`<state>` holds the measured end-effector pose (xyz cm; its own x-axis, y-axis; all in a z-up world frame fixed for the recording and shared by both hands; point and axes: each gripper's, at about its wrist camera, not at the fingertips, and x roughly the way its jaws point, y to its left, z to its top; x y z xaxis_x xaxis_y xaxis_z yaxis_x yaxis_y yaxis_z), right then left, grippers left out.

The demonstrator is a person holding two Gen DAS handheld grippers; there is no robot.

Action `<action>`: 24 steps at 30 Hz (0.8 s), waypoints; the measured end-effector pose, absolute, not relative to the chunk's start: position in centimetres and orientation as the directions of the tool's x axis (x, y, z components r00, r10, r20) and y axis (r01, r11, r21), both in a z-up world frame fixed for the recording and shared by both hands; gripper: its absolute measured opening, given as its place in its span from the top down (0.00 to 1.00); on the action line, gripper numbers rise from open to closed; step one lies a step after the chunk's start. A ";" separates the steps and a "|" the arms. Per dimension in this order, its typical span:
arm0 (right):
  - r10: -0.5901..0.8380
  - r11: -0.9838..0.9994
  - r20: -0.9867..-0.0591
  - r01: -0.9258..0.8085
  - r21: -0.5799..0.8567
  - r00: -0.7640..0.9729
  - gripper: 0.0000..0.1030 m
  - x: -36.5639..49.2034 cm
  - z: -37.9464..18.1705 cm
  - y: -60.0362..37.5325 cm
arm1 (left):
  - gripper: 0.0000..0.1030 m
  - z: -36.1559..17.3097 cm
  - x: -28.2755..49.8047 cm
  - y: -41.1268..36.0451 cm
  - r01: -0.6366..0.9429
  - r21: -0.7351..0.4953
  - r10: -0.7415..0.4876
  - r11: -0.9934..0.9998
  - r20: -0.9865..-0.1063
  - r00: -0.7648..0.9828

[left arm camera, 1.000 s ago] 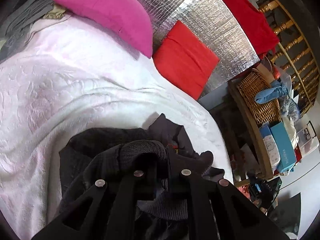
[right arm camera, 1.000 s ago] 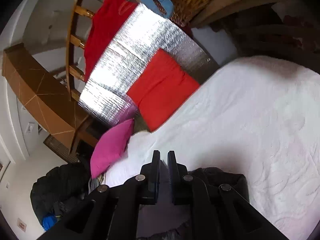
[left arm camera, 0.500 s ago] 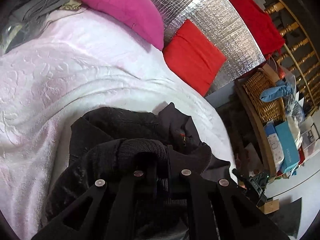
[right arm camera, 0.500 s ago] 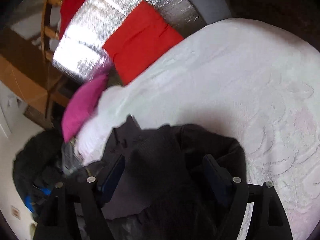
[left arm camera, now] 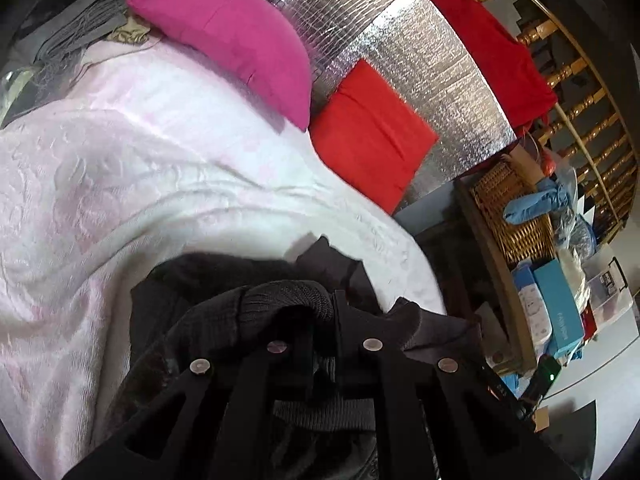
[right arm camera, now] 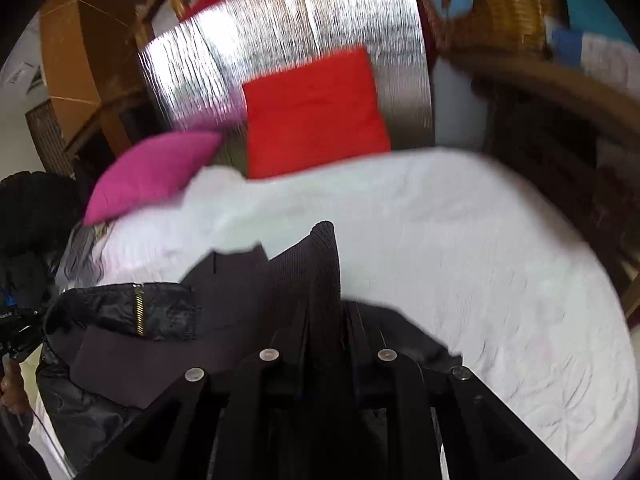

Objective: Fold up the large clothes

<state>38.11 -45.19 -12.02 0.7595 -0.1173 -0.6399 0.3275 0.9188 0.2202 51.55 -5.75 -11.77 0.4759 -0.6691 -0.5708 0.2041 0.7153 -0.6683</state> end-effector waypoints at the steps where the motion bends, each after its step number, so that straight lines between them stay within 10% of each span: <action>1: -0.125 0.916 -0.627 0.332 0.224 0.769 0.84 38.1 -11.8 -45.2 | 0.92 -11.6 52.0 -5.9 0.204 -0.672 -0.671 0.712 -0.566 0.479; 24: -0.216 0.832 -0.671 0.493 0.255 0.710 0.85 46.2 -19.1 -50.3 | 0.91 -20.1 59.8 -8.7 0.100 -0.609 -0.582 0.787 -0.678 0.449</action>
<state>46.25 -50.25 -19.08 0.7096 -0.2155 -0.6709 0.4933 0.8318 0.2545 59.80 -8.67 -20.10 0.4492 -0.5816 -0.6782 0.0996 0.7870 -0.6089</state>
